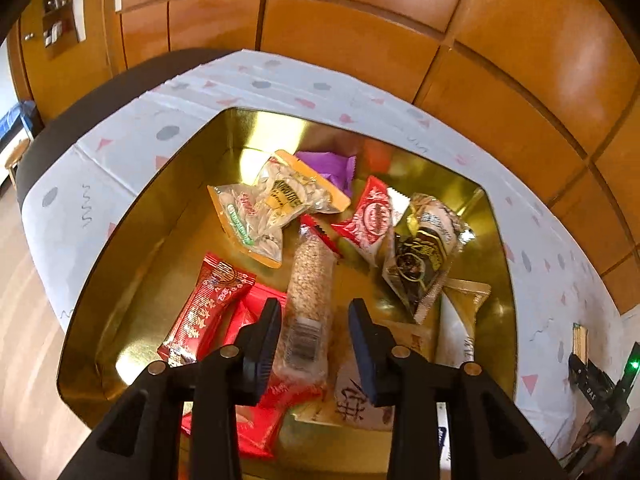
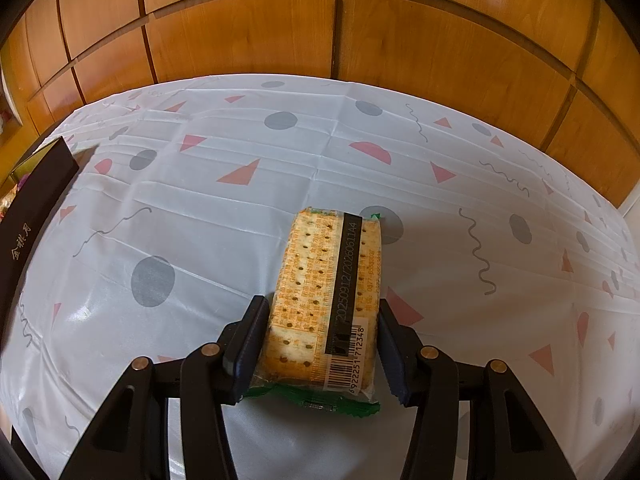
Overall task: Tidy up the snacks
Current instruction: 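Hold the cracker pack raised above the table with the right tool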
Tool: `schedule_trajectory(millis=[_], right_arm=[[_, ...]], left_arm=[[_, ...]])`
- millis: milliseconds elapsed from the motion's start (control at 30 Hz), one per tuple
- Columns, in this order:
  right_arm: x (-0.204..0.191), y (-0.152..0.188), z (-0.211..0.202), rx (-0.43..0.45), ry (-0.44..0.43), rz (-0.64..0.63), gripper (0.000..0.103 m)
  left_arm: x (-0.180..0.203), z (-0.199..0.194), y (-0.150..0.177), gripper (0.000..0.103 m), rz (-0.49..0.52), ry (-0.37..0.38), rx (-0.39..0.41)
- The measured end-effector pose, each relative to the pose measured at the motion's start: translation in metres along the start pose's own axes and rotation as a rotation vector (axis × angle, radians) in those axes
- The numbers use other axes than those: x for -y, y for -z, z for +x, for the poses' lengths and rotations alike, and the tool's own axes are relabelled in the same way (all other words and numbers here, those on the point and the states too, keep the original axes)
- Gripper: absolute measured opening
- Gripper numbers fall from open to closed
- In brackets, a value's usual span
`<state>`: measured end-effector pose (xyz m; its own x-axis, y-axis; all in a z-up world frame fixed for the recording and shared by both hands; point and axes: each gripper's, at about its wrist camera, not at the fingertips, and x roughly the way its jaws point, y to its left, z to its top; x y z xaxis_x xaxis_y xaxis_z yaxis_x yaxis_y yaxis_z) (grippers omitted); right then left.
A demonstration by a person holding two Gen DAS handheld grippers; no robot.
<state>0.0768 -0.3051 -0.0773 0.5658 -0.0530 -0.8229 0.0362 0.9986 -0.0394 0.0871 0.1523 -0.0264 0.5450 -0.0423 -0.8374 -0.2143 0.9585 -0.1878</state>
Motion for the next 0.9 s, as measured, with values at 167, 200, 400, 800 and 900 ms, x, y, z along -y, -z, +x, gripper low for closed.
schedule_trajectory(millis=[167, 200, 400, 800, 900], right_arm=[[0.001, 0.001, 0.000, 0.011, 0.003, 0.010, 0.054], [0.000, 0.001, 0.000, 0.015, 0.005, 0.010, 0.054], [-0.003, 0.006, -0.002, 0.041, 0.026, 0.003, 0.054], [-0.003, 0.009, -0.003, 0.070, 0.031, 0.016, 0.054], [-0.003, 0.009, -0.003, 0.072, 0.031, 0.017, 0.054]], left_arm=[[0.008, -0.007, 0.009, 0.035, 0.003, -0.034, 0.027], [0.010, -0.008, 0.011, 0.035, 0.013, -0.046, 0.036], [0.020, -0.018, 0.021, 0.035, 0.060, -0.081, 0.072], [0.038, -0.027, 0.032, 0.035, 0.123, -0.096, 0.106], [0.042, -0.029, 0.033, 0.035, 0.142, -0.099, 0.114]])
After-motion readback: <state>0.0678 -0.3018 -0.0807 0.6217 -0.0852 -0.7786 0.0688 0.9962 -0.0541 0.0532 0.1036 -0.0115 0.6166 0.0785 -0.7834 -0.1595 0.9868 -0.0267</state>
